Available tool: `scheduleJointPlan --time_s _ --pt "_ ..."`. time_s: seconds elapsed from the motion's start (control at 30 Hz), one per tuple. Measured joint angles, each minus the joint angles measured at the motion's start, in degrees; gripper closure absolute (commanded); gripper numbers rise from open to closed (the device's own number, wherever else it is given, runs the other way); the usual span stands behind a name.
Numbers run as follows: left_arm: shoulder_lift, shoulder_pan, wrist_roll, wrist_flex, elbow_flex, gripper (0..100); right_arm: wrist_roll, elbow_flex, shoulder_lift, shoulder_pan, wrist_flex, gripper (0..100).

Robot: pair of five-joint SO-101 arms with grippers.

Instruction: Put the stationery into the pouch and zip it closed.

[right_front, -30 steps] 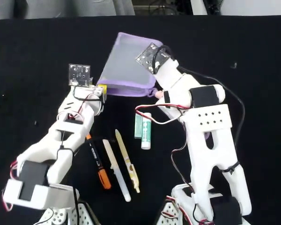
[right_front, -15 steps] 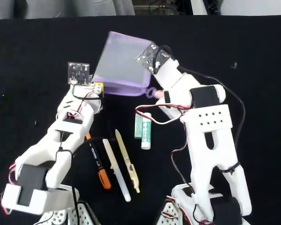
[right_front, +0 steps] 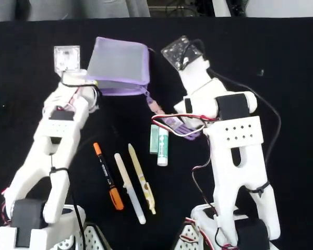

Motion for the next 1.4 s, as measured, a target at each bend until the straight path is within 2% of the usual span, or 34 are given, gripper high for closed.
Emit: scheduleJointPlan --time_s 0.1,0.23,0.43,0.57,0.67,0.77,0.97,1.13,1.3,1.4 --pt "0.0 -1.9 0.1 7.6 -5.9 97 -4.1 0.0 0.0 0.0 0.0 64.5" --pt "0.0 -5.4 0.2 21.5 -17.0 97 -8.8 0.0 0.0 -0.1 0.2 64.5" --pt "0.0 -8.5 0.2 42.4 -35.7 97 -15.6 0.2 0.0 -7.8 2.7 64.5" --pt "0.0 -9.5 0.2 52.9 -45.7 97 -16.7 5.0 -0.1 -9.0 -0.3 64.5" --pt "0.2 -9.8 0.8 55.9 -49.7 97 -16.7 10.0 -0.1 -9.8 -3.0 64.5" --pt "2.9 -11.1 4.7 56.5 -52.0 97 -17.2 13.0 0.1 -9.7 -4.3 64.5" --pt "13.2 -12.3 9.3 58.1 -55.7 97 -22.4 16.7 6.7 -9.8 -10.1 64.5" --pt "20.2 -12.0 10.3 63.2 -62.9 97 -22.9 17.0 14.8 -10.9 -13.3 64.5" --pt "23.8 -12.0 10.4 68.2 -68.7 97 -25.4 17.1 20.7 -16.3 -17.5 65.1" --pt "24.4 -12.0 10.4 69.3 -69.5 97 -26.0 17.1 23.6 -16.5 -19.5 71.5"
